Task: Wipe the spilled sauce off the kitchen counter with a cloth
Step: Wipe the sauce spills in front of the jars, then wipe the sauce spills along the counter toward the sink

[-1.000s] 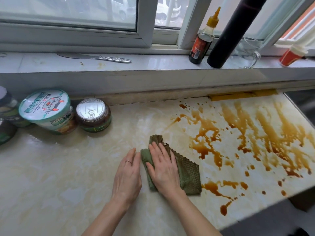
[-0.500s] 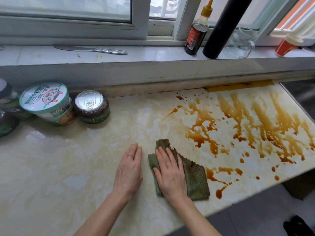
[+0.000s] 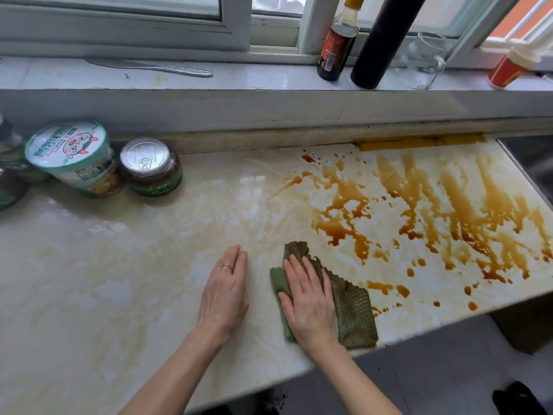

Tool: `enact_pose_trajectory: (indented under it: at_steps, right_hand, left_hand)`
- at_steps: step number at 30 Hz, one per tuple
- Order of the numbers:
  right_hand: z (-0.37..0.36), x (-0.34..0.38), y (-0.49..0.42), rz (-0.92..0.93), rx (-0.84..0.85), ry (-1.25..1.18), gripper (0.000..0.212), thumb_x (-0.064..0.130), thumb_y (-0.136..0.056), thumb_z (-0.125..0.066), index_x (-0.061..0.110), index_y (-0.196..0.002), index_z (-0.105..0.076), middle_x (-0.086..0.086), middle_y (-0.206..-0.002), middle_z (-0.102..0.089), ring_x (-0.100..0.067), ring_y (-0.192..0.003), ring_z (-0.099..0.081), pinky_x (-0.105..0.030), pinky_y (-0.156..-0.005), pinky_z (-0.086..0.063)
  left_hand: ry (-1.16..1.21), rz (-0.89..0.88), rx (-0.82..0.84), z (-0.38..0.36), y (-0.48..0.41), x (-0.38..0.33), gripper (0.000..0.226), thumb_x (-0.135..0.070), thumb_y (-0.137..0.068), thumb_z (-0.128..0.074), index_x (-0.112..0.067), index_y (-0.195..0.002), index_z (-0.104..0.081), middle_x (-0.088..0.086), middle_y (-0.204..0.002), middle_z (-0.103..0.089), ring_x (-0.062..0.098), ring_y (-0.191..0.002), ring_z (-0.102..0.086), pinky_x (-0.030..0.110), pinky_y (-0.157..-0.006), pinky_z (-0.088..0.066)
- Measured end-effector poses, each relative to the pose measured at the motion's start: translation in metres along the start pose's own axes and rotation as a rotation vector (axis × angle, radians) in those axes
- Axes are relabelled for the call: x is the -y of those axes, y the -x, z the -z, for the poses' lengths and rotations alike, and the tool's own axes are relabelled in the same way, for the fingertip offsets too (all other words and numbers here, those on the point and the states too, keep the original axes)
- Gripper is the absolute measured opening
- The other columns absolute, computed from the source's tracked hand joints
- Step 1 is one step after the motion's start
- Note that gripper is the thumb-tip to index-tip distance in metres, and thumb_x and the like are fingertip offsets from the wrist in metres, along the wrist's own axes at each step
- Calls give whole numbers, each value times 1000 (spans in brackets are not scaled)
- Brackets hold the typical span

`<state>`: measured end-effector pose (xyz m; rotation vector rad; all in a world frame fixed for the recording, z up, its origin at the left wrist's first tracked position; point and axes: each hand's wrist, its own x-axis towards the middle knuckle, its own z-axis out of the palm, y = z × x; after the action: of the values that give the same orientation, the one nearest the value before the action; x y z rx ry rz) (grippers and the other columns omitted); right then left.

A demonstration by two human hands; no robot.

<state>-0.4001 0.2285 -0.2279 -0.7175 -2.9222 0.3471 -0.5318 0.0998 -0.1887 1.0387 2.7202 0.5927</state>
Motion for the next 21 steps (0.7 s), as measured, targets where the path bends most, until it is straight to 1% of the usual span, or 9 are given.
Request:
enact_pose_trajectory:
  at_steps: [4,6,8,11,14,16,18,20,21]
  right_hand:
    - [8,-24,21,237,68,22,60,45,-97,-43,25,-152,-33,9,-160,-25,-14,-149,-17,-46,-117,-18]
    - [14,-48,18,285,82,43,60,45,-96,-45,26,-151,-35,10,-159,-26,-13,-148,-18,-47,-115,-21]
    - [21,-66,12,225,79,41,58,46,-96,-43,25,-151,-37,10,-159,-28,-13,-148,-20,-48,-115,-23]
    - [24,-67,10,154,83,26,58,46,-97,-40,24,-151,-36,8,-158,-29,-14,-148,-20,-47,-116,-21]
    - [26,-70,12,188,110,-32,60,49,-98,-37,26,-153,-31,9,-160,-24,-12,-149,-15,-45,-118,-14]
    - [33,-75,8,170,96,-201,59,49,-99,-37,28,-153,-30,10,-160,-23,-7,-148,-14,-41,-120,-9]
    - [42,-78,3,69,15,-380,56,41,-98,-40,27,-151,-33,9,-158,-28,-6,-146,-20,-38,-121,-10]
    - [50,-88,-4,-12,-85,-394,57,30,-93,-46,26,-149,-38,7,-154,-34,-9,-143,-26,-42,-120,-17]
    - [53,-93,-8,-26,-103,-363,59,25,-90,-48,27,-148,-39,5,-153,-35,-11,-142,-27,-45,-118,-21]
  left_hand:
    - [22,-2,-7,-7,1,-23,60,9,-75,-52,0,-134,-45,18,-142,-43,32,-129,-44,36,-104,-36]
    - [18,2,-20,-7,2,-33,60,10,-76,-51,-1,-135,-44,18,-143,-42,32,-130,-43,36,-104,-36]
    - [16,17,-36,-9,3,-40,59,9,-78,-51,-1,-135,-44,18,-144,-41,33,-130,-42,36,-104,-37]
    - [35,49,-37,-15,6,-48,58,8,-78,-52,-2,-135,-44,19,-141,-43,35,-126,-46,39,-100,-43]
    - [57,31,-44,-22,9,-66,52,6,-77,-54,-2,-128,-50,19,-124,-56,36,-109,-56,39,-86,-51]
    - [95,29,-41,-25,11,-79,43,-2,-83,-54,-6,-126,-52,13,-112,-60,31,-98,-56,38,-77,-51]
    - [144,48,7,-28,10,-87,39,-16,-88,-55,-11,-127,-50,8,-110,-58,27,-99,-53,36,-80,-48]
    - [176,81,65,-34,7,-97,39,-28,-87,-59,-15,-123,-51,3,-111,-56,22,-103,-51,33,-84,-46]
    - [188,104,85,-36,6,-102,35,-30,-86,-61,-17,-117,-52,1,-107,-54,21,-101,-50,31,-82,-45]
